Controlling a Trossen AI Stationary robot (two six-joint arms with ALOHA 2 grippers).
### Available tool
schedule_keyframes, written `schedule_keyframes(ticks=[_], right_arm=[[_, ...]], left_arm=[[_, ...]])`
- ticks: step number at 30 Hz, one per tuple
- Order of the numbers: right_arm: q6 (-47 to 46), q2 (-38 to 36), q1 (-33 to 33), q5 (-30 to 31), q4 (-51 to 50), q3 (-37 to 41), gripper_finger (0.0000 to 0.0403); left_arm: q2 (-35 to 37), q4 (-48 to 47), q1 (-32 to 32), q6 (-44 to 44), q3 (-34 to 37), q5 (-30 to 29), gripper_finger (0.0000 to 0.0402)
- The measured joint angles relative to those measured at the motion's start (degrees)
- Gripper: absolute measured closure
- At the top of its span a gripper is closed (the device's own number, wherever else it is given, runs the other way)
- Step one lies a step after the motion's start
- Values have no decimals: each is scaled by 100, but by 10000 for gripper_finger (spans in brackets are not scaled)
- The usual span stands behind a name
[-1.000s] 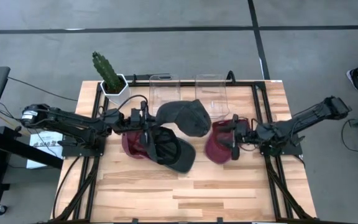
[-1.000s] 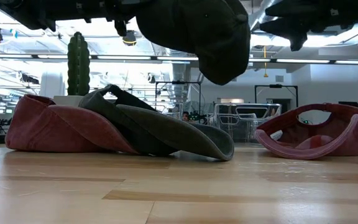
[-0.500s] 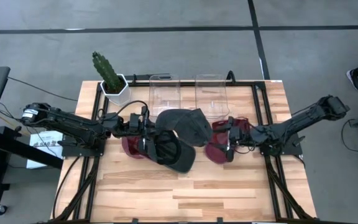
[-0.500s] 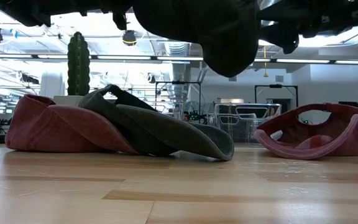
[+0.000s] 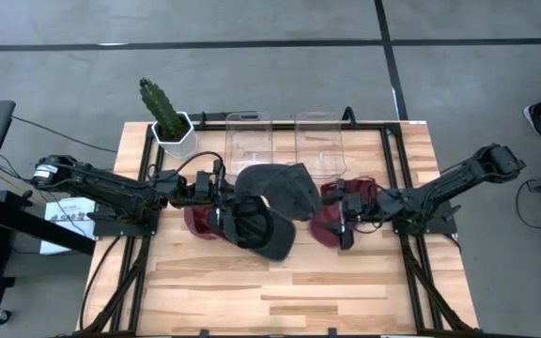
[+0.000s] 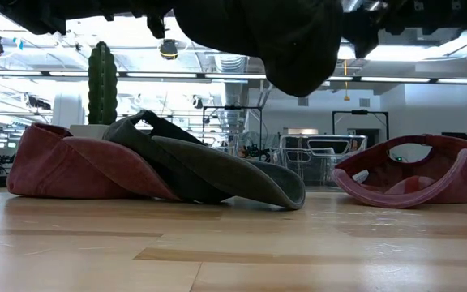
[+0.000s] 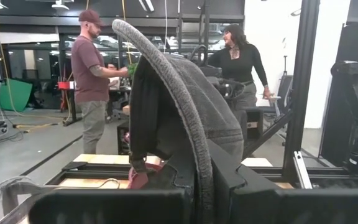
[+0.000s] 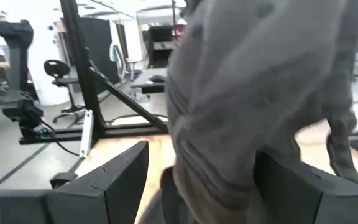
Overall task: Pick & Place hat
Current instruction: Put the right black cap into the transparent bin
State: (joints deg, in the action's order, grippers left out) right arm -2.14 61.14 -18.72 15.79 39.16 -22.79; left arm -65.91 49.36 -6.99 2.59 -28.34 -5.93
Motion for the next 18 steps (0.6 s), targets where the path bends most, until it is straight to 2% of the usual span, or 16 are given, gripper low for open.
schedule_keyframes(ticks=[9, 12, 15, 18], right_arm=[[65, 9, 7, -81, -11, -321, 138], [40, 9, 11, 57, -109, -343, 145], [-25, 9, 25, 292, -205, -345, 179], [-84, 9, 113, 379, -323, -345, 251]], left_arm=[[0, 9, 108, 11, 0, -32, 387], [0, 43, 162, 11, 0, -44, 387], [-2, 66, 186, 11, 0, -46, 387], [-2, 90, 188, 11, 0, -44, 385]])
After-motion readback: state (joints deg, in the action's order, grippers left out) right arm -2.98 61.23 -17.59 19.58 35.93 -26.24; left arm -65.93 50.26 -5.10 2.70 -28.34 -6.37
